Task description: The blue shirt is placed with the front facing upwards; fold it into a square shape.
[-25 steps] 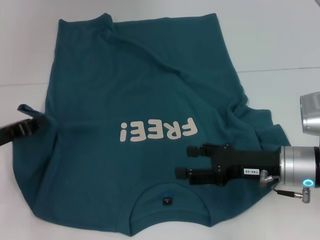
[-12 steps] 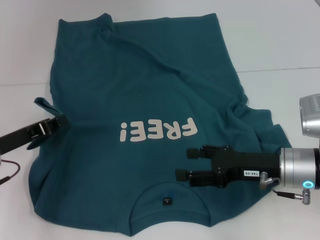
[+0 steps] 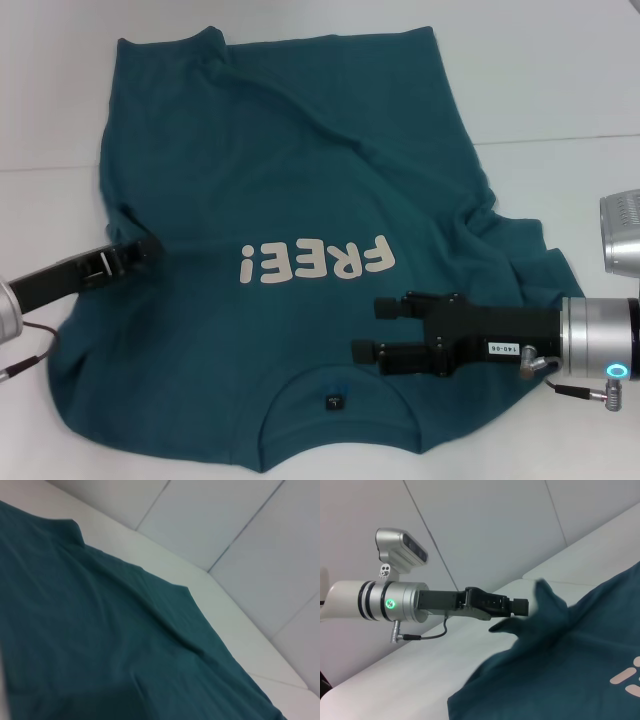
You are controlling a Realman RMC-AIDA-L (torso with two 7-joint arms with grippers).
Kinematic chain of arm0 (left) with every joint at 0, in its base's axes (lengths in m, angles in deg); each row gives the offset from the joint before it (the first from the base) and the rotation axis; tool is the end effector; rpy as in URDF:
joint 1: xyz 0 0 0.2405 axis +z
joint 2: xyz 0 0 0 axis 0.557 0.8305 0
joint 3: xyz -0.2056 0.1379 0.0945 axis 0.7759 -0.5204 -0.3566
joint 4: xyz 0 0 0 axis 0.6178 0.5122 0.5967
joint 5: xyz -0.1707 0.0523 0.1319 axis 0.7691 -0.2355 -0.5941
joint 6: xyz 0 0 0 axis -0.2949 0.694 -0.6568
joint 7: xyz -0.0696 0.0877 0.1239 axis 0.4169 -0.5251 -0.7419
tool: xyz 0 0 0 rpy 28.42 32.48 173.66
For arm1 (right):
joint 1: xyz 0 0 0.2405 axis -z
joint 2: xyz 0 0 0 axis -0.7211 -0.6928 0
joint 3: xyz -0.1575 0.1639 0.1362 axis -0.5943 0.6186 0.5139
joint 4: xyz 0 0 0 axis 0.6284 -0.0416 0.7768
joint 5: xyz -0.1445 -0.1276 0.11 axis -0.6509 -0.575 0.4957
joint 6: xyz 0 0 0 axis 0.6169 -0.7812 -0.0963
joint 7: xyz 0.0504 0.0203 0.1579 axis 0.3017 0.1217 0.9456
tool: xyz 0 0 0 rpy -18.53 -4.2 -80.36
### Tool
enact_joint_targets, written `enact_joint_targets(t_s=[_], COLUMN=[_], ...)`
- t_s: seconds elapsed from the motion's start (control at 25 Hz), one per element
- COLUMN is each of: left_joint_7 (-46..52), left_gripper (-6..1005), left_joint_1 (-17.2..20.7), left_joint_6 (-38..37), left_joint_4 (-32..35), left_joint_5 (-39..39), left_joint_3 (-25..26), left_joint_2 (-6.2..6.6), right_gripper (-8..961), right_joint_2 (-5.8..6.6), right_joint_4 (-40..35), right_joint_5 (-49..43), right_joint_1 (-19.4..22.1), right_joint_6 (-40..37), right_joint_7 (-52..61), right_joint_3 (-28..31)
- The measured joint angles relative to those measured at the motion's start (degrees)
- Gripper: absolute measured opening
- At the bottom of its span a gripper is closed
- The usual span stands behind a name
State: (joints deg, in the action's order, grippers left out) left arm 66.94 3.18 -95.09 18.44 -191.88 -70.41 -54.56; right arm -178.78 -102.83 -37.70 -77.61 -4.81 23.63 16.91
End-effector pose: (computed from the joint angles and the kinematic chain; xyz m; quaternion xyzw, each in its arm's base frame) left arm -0.3008 0.3983 -0.0146 -0.7686 -0.5047 -0.2956 0.2593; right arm 0.2578 0.3475 -0.0655 -0.9188 0.2863 0.2568 0.0887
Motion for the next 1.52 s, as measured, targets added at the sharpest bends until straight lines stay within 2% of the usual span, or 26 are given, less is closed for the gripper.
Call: enact_joint_targets(t_s=[0.08,0.28,0.36,0.6,0.84,1.08,1.24,1.52], left_joint_7=[0.0,0.0,-0.8,-3.0,-5.5,-6.0,-6.0,-6.2], left_gripper=[16,115,294,524,648,781,897,890], left_joint_1=[-0.1,-0.5,-0.2,1.7,3.4,3.1,3.0,2.8], left_joint_6=[0.2,0.5,0.3,1.0,5.8,13.9,16.7,17.8], left_joint_4=[-0.4,-1.4,-0.7,2.6,4.2,2.1,0.8,-0.7], left_joint_5=[0.0,-0.3,-0.2,0.1,0.1,-0.5,-0.8,-1.4], left_joint_3=[-0.7,-2.3,-2.4,-1.9,-1.1,-2.1,-3.2,-3.8], left_joint_2=[0.00,0.03,0.03,0.01,-0.04,-0.19,-0.17,-0.09], right_gripper=[916,916,916,916,916,916,916,916], right_joint_2=[0.00,0.00,0.00,0.00,0.00,0.00,0.00,0.00], right_joint_4=[0.0,0.0,0.0,0.0,0.0,0.0,0.2,0.5], right_joint_5=[0.0,0.1,0.1,0.2,0.2,0.3,0.3,0.3], right_joint_1=[0.0,0.0,-0.1,-0.1,-0.5,-0.7,-0.7,-0.8], right_joint_6=[0.0,0.1,0.1,0.1,0.1,0.2,0.3,0.5], right_joint_7=[0.0,0.0,0.0,0.1,0.5,0.7,0.8,0.7], right_joint_3=[0.0,0.0,0.0,0.0,0.0,0.0,0.0,0.0])
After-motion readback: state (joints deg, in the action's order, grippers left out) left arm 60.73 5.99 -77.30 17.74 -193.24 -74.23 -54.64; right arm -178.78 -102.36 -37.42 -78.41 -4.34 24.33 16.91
